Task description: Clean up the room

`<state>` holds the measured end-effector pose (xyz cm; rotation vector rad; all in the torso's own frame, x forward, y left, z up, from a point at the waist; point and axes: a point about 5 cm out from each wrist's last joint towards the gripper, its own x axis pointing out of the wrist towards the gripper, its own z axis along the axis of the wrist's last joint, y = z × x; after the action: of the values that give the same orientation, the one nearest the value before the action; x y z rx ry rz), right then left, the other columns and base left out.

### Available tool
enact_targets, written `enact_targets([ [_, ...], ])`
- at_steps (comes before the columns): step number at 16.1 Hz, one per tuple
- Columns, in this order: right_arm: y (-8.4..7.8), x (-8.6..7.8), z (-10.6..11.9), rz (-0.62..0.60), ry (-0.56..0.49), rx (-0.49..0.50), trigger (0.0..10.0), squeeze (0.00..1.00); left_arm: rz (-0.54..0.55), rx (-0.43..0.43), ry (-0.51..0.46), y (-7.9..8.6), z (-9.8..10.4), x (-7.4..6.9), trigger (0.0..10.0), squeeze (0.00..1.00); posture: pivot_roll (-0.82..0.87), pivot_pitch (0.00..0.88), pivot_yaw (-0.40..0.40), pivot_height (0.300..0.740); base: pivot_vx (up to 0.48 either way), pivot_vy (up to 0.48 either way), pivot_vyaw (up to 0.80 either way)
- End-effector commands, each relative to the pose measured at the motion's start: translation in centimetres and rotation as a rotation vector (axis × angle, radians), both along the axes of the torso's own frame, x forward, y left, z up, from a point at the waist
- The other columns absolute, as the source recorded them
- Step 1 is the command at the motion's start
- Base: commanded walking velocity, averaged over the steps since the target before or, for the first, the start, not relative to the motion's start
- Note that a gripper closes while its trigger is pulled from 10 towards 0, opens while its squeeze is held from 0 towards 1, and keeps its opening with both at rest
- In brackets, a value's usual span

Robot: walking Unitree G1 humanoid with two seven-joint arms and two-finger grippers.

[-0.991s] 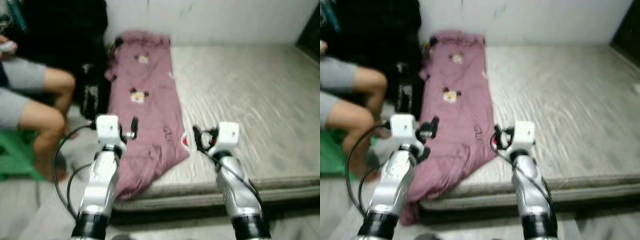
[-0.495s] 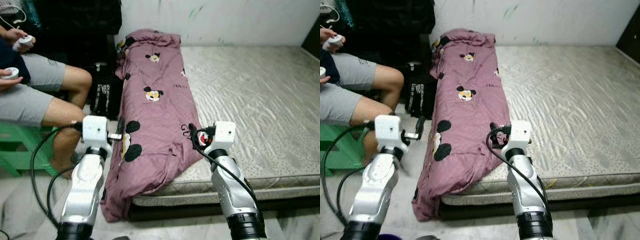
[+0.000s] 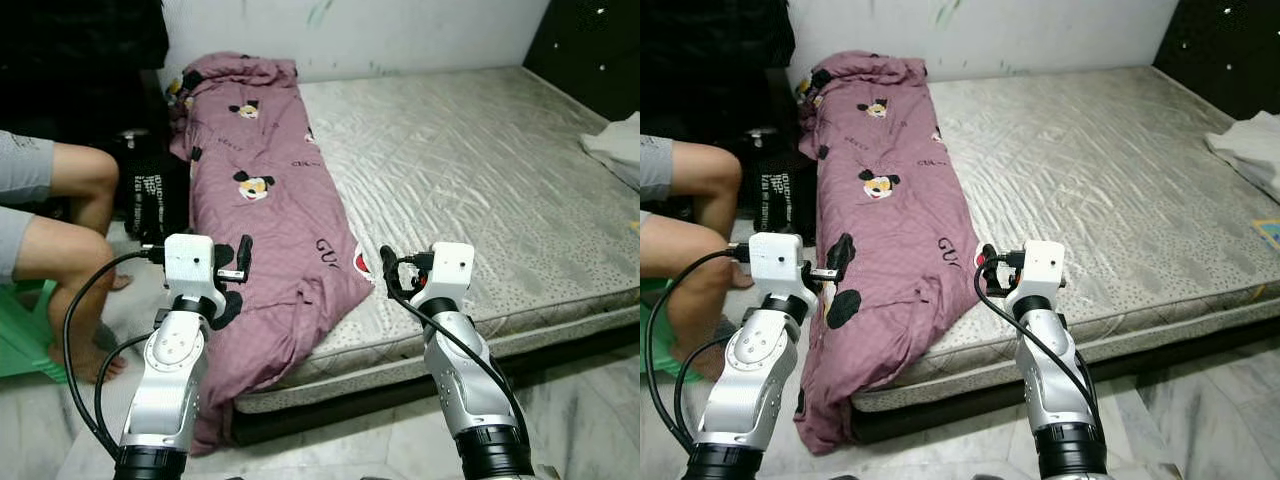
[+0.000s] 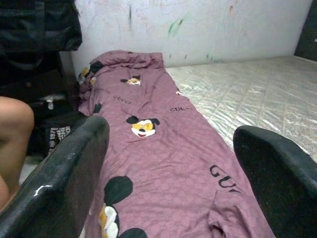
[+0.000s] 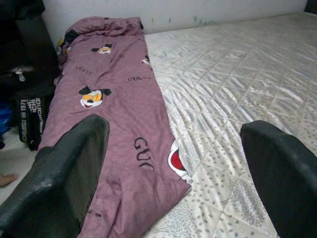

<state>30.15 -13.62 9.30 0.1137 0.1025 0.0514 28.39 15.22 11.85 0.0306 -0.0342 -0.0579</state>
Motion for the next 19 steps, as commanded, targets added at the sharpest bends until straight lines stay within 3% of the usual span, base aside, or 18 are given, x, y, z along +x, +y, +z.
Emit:
enact_targets([
  [1, 0.04, 0.05, 0.21, 0.005, -0.007, -0.005, 10.0, 0.0, 0.001, 0.0, -0.002, 0.23, 0.28, -0.01, 10.0, 0.0, 0.0, 0.0, -0.005, 0.74, 0.3, 0.0, 0.0],
  [8, 0.02, 0.0, 0.13, 0.01, -0.001, -0.009, 10.0, 0.0, -0.011, -0.015, -0.005, -0.14, 0.33, -0.03, 10.0, 0.0, 0.0, 0.0, -0.01, 0.74, 0.414, 0.0, 0.0],
  [15, 0.03, 0.12, 0.14, 0.003, 0.003, -0.003, 10.0, 0.0, -0.005, -0.014, 0.009, -0.36, 0.15, 0.28, 10.0, 0.0, 0.0, 0.005, -0.007, 0.74, 0.0, 0.0, 0.0],
  [19, 0.02, 0.14, 0.08, 0.002, 0.008, -0.001, 10.0, 0.0, 0.003, -0.015, 0.011, -0.42, 0.11, 0.35, 10.0, 0.0, 0.0, 0.006, -0.007, 0.74, 0.0, 0.0, -0.8],
])
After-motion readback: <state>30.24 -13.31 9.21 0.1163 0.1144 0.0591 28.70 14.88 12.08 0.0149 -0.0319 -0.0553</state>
